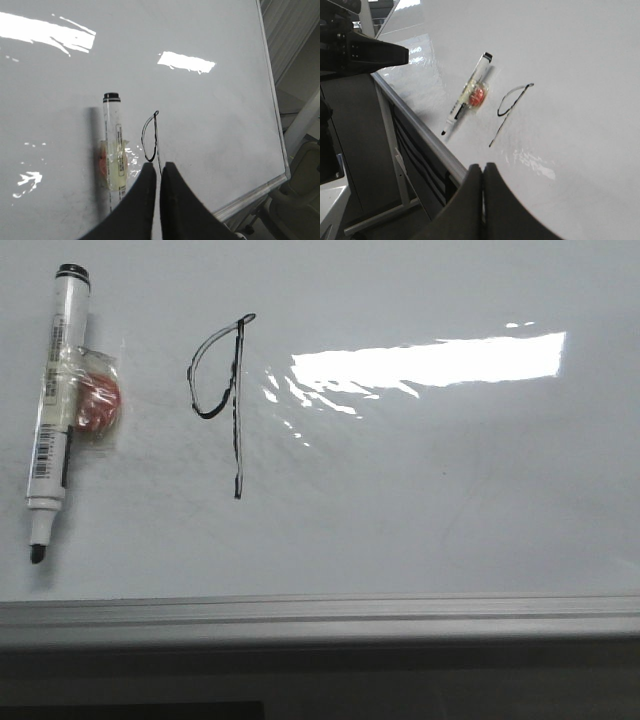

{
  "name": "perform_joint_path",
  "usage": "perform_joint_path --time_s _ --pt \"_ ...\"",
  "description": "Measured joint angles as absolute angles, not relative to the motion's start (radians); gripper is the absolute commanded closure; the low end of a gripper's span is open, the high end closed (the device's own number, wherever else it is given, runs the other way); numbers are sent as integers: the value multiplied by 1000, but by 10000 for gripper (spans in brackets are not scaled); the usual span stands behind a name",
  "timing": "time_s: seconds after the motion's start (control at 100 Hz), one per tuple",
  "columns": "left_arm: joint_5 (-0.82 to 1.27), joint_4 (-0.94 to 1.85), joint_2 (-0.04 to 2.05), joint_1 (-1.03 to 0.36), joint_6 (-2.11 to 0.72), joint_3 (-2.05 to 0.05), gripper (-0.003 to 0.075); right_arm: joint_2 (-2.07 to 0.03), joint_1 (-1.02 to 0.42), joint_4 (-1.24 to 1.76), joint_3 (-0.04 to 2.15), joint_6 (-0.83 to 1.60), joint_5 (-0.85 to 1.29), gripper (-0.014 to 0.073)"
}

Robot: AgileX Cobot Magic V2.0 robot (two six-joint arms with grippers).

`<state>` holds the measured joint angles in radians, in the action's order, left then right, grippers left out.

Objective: Write number 9 on whiteboard

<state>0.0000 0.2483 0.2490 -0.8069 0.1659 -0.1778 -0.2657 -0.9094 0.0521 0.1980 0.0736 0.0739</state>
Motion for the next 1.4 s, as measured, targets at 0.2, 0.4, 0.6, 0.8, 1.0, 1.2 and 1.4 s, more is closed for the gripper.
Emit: perform_joint_path --time_s 0.2,0.4,0.6,0.8,1.0,1.2,1.4 --pt "5 248 225 -807 166 -133 741 -125 -909 52 92 74 70 657" --pt "7 248 225 -807 166 -118 741 -109 -909 50 57 76 70 657" --pt "7 248 225 -807 166 -117 741 -109 -909 50 53 76 70 657" --pt "8 246 225 -803 166 -116 741 -109 -909 50 53 76 70 657" --pt "8 201 167 -707 166 -87 741 -109 -909 50 53 76 70 657" --pt "33 103 31 -437 164 -6 741 -109 -909 50 53 76 70 657" --pt "117 117 -4 -203 0 -6 741 -109 -909 50 53 76 70 657"
